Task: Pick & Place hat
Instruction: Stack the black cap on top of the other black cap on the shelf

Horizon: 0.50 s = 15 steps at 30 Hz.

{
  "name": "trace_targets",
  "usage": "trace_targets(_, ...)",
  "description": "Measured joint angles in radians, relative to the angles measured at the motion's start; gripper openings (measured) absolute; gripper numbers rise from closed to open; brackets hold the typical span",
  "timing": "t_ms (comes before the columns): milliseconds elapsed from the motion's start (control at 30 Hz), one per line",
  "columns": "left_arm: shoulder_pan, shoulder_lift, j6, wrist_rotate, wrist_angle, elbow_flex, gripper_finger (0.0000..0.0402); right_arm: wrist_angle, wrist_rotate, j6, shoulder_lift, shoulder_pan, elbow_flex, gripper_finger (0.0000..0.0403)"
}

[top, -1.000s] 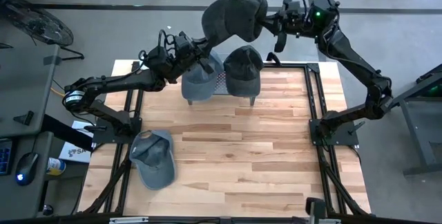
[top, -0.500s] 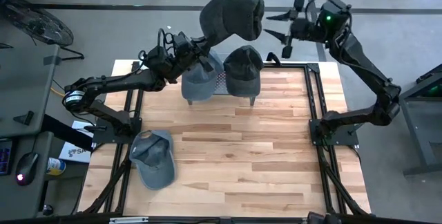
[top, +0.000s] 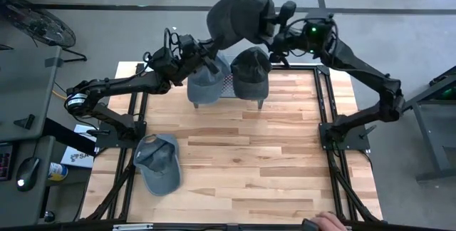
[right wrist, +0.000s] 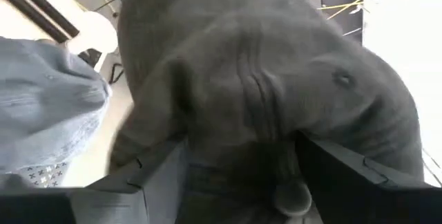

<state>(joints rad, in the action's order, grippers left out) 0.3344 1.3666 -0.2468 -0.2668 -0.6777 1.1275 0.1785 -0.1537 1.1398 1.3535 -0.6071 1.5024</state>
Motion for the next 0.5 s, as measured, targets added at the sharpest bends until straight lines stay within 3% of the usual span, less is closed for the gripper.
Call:
trace_targets(233,0.0,0.0,-0.08,0.089,0.007,0.0,0.0006,-0.083,0.065,0.029,0.028,-0.007,0.0,0.0255)
trace_targets(500,0.0,0.0,-0.142,0.194,0.015,0.0,0.0006,-0.057,0.132,0.015,0.028,-0.053,0.001,0.0254)
